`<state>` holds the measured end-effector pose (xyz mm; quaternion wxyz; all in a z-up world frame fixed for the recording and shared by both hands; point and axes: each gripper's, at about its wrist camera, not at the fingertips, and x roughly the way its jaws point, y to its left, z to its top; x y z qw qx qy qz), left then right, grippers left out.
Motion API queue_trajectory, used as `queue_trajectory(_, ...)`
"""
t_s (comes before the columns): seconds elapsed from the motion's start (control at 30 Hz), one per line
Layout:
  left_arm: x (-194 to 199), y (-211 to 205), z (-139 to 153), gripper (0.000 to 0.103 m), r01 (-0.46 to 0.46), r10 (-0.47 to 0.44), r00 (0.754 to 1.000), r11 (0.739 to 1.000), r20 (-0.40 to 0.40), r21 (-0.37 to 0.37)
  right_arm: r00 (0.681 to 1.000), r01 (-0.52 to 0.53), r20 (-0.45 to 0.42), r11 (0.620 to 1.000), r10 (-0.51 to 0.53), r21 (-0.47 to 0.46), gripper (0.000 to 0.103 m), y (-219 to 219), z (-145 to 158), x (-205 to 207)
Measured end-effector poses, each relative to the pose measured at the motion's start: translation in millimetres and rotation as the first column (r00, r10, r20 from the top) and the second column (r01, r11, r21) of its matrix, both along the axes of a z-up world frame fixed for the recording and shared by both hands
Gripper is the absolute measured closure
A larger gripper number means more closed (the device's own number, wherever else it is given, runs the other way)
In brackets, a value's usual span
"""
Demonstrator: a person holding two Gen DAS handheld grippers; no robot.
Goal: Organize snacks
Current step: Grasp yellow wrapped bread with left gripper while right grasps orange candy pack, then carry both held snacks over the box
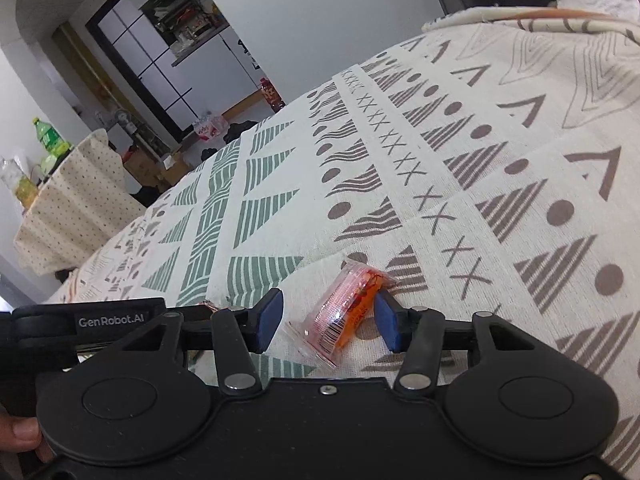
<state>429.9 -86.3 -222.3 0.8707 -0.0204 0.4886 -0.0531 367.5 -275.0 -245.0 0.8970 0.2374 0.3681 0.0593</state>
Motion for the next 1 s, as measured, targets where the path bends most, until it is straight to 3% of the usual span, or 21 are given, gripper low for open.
queue_trajectory(0.07,1,0,-3,0.061,0.004,-0.004,1.000,1.000,-0.005,-0.015,1.000,-0.007,0.005,1.000,0.007,-0.024,0.053,3,0,-1)
queue_trajectory(0.3,-3,-5,-7,0.066,0.025,-0.025,0.999,1.000,-0.021,-0.005,0.999,-0.023,0.022,0.994,0.026,-0.111,0.061,9,0,-4)
queue_trajectory(0.37,-6,-6,-7,0.078,0.024,-0.024,0.999,1.000,-0.025,0.006,1.000,-0.015,0.019,0.993,0.017,-0.120,0.066,8,0,-6)
queue_trajectory(0.43,-8,-7,-5,0.083,0.017,-0.016,0.999,1.000,-0.031,0.016,1.000,-0.015,0.019,0.991,0.018,-0.136,0.069,7,0,-8)
queue_trajectory(0.53,-16,-8,1,0.085,0.018,-0.017,0.999,0.999,-0.029,0.043,1.000,-0.011,0.003,0.994,0.012,-0.107,0.073,2,2,-13)
queue_trajectory(0.67,-33,-5,17,0.085,0.008,-0.008,1.000,1.000,-0.008,0.025,1.000,-0.008,-0.020,0.996,0.006,-0.084,0.077,-3,6,-26)
queue_trajectory(0.83,-54,1,40,0.085,-0.034,0.034,0.999,0.999,0.010,-0.010,0.999,-0.040,-0.010,0.995,0.039,-0.096,0.078,2,18,-44)
queue_trajectory(1.0,-79,11,66,0.085,-0.101,0.103,0.994,0.992,0.028,-0.078,0.999,-0.042,0.002,0.998,0.042,-0.046,0.079,1,35,-56)
